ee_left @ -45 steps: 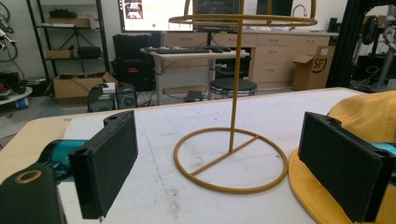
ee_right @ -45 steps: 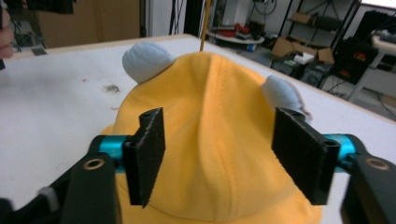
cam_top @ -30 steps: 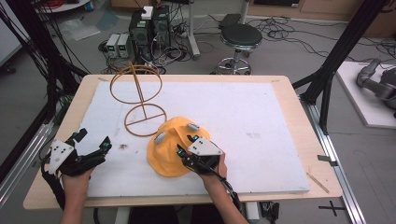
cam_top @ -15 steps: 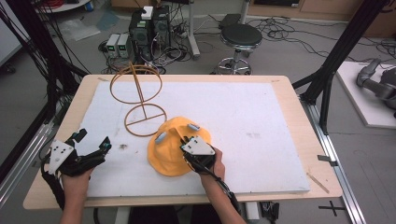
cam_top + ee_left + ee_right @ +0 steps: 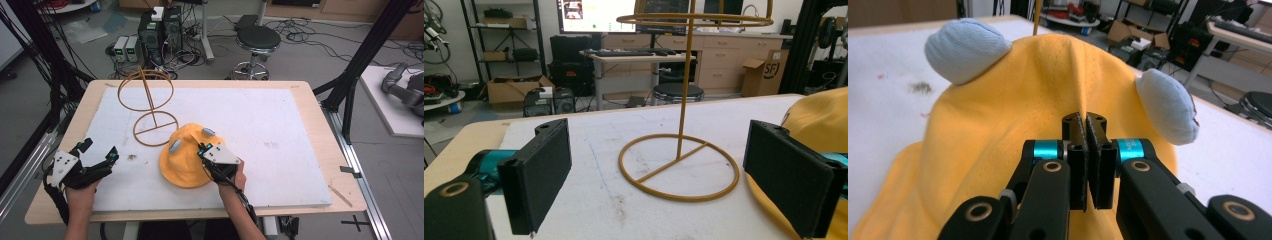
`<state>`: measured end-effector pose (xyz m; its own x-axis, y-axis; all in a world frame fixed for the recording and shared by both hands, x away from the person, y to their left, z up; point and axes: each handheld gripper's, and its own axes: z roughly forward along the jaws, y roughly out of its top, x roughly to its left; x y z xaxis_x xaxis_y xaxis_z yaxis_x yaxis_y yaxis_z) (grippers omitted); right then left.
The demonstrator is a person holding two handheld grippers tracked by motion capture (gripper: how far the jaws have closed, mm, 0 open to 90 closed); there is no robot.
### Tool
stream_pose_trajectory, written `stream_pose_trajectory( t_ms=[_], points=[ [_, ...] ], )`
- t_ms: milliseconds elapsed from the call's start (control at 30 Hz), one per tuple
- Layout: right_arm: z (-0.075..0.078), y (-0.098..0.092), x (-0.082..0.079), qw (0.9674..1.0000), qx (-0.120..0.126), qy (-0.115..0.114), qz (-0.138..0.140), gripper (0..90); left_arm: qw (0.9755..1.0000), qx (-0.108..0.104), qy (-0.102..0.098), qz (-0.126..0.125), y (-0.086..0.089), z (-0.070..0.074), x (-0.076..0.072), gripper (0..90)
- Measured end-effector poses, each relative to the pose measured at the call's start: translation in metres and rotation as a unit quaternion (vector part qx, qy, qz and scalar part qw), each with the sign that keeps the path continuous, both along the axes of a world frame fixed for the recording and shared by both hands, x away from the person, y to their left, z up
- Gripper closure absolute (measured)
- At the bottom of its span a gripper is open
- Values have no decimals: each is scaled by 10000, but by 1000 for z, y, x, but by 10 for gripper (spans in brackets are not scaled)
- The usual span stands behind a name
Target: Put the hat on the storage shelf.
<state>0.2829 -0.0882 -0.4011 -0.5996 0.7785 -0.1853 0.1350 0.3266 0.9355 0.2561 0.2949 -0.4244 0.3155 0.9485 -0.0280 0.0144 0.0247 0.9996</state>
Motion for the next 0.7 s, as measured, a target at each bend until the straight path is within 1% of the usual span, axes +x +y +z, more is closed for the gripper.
stream_pose_trajectory(
  t_ms=[33, 67, 100, 133, 200, 233, 267, 300, 333, 367, 400, 467, 500, 533, 567, 600, 633, 700],
  points=[
    [0, 0, 0, 10000, 0, 0, 0, 888, 10000, -2, 3, -2, 0, 0, 0, 124],
    [5, -3, -1, 10000, 54, -84, -3, 889, 10000, 8, 17, -6, 0, 0, 0, 124],
    [9, -5, -2, 9999, 119, -82, -42, 889, 10000, 26, 34, -8, 0, 0, 0, 124],
    [13, -7, -2, 9998, 139, -170, -5, 889, 10000, 11, 33, -10, -1, -1, 0, 124],
    [20, -10, -4, 9994, 267, -223, -21, 889, 10000, 26, 35, -28, -1, -1, 0, 124],
    [20, -10, -4, 9994, 267, -223, -21, 889, 10000, 40, 32, -22, -2, 0, 0, 124],
    [28, -12, -5, 9987, 365, -364, -36, 888, 10000, 33, 27, -20, -2, 0, 0, 124],
    [28, -12, -5, 9987, 365, -364, -36, 888, 10000, 32, 24, -20, -2, 0, 0, 124],
    [32, -14, -6, 9983, 383, -433, -66, 888, 10000, 36, 33, -14, -2, 0, 0, 124],
    [36, -14, -7, 9979, 429, -483, -92, 888, 10000, 31, 35, -17, -1, 0, 0, 124],
    [45, -16, -7, 9967, 521, -614, -95, 888, 10000, 30, 34, -18, -1, -1, 0, 124],
    [52, -17, -7, 9959, 606, -665, -122, 888, 10000, 31, 36, -18, -1, -1, 0, 124],
    [52, -17, -7, 9959, 606, -665, -122, 888, 10000, 32, 35, -20, -1, -1, 0, 124],
    [56, -19, -7, 9954, 621, -727, -112, 889, 10000, 29, 33, -24, -1, -1, 0, 124],
    [64, -20, -7, 9942, 720, -784, -146, 888, 10000, 35, 35, -26, -1, -1, 0, 124],
    [67, -21, -7, 9936, 743, -837, -129, 888, 10000, 33, 35, -29, -1, -1, 0, 124],
    [67, -21, -7, 9936, 743, -837, -129, 888, 10000, 28, 35, -28, -1, -1, 0, 124],
    [74, -23, -7, 9923, 820, -920, -136, 888, 10000, 20, 45, -26, -1, -1, 0, 124]
  ],
)
